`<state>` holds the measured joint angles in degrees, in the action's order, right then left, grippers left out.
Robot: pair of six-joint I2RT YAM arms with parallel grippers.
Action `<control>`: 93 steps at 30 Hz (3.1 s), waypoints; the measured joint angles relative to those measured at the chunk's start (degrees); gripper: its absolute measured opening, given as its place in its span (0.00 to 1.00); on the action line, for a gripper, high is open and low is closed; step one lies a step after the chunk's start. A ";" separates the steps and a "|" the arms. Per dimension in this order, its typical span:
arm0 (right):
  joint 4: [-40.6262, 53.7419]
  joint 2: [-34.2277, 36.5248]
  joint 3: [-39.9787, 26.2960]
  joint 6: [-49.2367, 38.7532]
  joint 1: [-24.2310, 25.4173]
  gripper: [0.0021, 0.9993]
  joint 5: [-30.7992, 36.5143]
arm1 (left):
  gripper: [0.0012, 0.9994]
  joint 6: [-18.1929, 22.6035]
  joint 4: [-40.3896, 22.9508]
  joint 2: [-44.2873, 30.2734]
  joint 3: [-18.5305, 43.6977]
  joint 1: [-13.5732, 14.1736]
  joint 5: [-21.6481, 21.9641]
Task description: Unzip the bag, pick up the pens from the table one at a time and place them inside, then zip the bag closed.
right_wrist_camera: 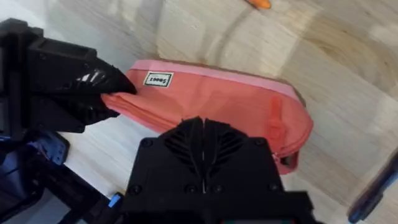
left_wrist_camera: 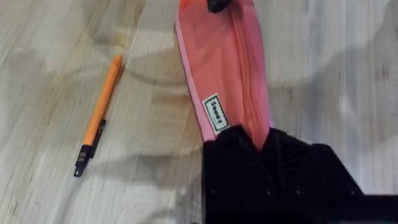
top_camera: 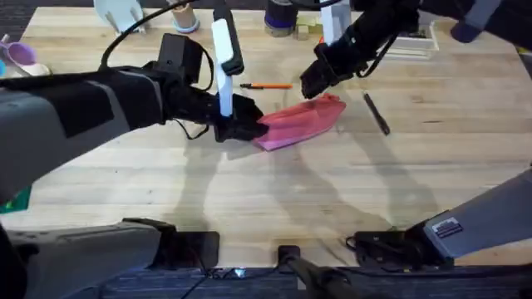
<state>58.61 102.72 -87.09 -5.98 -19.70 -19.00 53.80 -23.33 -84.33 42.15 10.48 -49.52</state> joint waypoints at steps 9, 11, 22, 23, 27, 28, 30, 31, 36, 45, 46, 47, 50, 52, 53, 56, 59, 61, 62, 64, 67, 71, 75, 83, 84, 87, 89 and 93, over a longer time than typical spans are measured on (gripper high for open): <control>-0.09 0.02 -0.02 0.00 0.11 0.03 2.10 | 0.04 0.00 0.00 0.00 0.00 0.00 0.00; 0.16 0.00 -0.34 0.07 0.11 0.13 2.38 | 0.04 0.00 0.00 0.00 0.00 0.00 0.00; 3.69 -0.69 -6.82 -1.39 0.11 0.99 12.99 | 0.04 0.00 0.00 0.00 0.00 0.00 0.00; 4.23 -1.02 -6.82 -1.75 0.11 0.99 13.55 | 0.04 0.00 0.00 0.00 0.00 0.00 0.00; 5.48 -2.25 -6.86 -3.19 0.11 1.00 14.94 | 0.04 0.00 0.00 0.00 0.00 0.00 0.00; 5.65 -2.31 -6.89 -3.41 0.11 1.00 15.06 | 0.04 0.00 0.00 0.02 0.00 0.00 0.00; 5.90 -2.36 -6.93 -3.69 0.11 1.00 15.23 | 0.04 0.00 0.00 0.00 0.00 0.00 0.00; 6.00 -2.36 -6.93 -3.79 0.11 1.00 15.33 | 0.04 -0.02 0.00 0.00 0.00 0.00 0.00; 6.14 -2.36 -6.93 -4.35 0.11 1.00 15.41 | 0.04 0.00 0.00 0.00 0.00 0.00 0.00; 6.14 -2.36 -6.93 -4.37 0.11 1.00 15.63 | 0.04 0.00 0.00 0.00 0.00 0.00 0.00; 6.14 -2.36 -6.93 -4.37 0.11 1.00 15.65 | 0.04 0.00 0.00 0.01 0.00 0.00 0.00; 6.14 -2.36 -6.93 -4.37 0.11 1.00 15.69 | 0.04 0.00 0.00 0.00 0.00 0.00 0.00; 6.09 -2.36 -6.93 -4.33 0.41 1.00 15.82 | 0.04 0.00 0.00 0.00 0.00 0.00 0.00; 5.88 -2.36 -6.91 -4.11 0.90 1.00 15.80 | 0.04 0.00 0.00 0.02 0.00 0.00 0.00; 5.57 -2.36 -6.84 -3.89 1.34 1.00 15.80 | 0.04 0.00 0.00 0.01 0.00 0.00 0.00; 4.30 -2.36 -5.93 -3.21 2.66 1.00 15.80 | 0.04 0.00 0.00 0.01 0.00 0.00 0.00; 3.77 -2.36 -4.91 -2.90 3.62 1.00 15.80 | 0.04 0.00 0.00 0.00 0.00 0.00 0.00; 3.17 -2.36 -4.57 -2.78 3.74 1.00 15.80 | 0.04 0.00 0.02 0.00 0.00 0.00 0.00; 3.01 -2.36 -4.55 -2.78 3.72 1.00 15.80 | 0.04 0.00 0.00 0.00 0.00 0.00 0.00; 2.85 -2.36 -4.55 -2.78 3.72 1.00 15.69 | 0.04 0.00 0.01 0.00 0.00 0.00 0.00; 2.78 -1.90 -4.55 -2.75 3.72 1.00 14.20 | 0.04 0.00 0.00 0.00 0.00 0.00 0.00; 2.69 -0.05 -4.50 -2.73 3.72 1.00 12.75 | 0.04 0.00 0.02 0.00 0.00 0.00 0.00; 2.69 1.70 -4.13 -2.56 3.72 1.00 12.09 | 0.04 0.00 0.00 0.00 0.00 0.00 0.00; 2.69 3.81 -4.13 -1.86 3.72 1.00 11.72 | 0.04 0.00 0.00 0.00 0.00 0.00 0.00; 2.71 4.09 -4.13 -1.71 3.72 1.00 11.69 | 0.04 0.00 0.00 0.00 0.00 0.00 0.00; 2.56 4.50 -3.83 -1.68 3.72 1.00 11.69 | 0.04 0.00 0.00 0.00 0.00 0.00 0.00; 2.23 4.50 -3.36 -1.68 3.72 1.00 11.69 | 0.04 0.00 0.00 0.00 0.00 0.00 0.00; 2.04 4.50 -2.24 -1.66 3.72 1.00 11.67 | 0.04 0.00 0.02 0.00 0.00 0.00 0.00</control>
<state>60.65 107.22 -89.33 -7.64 -15.99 -7.33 53.80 -23.31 -84.33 42.15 10.48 -49.52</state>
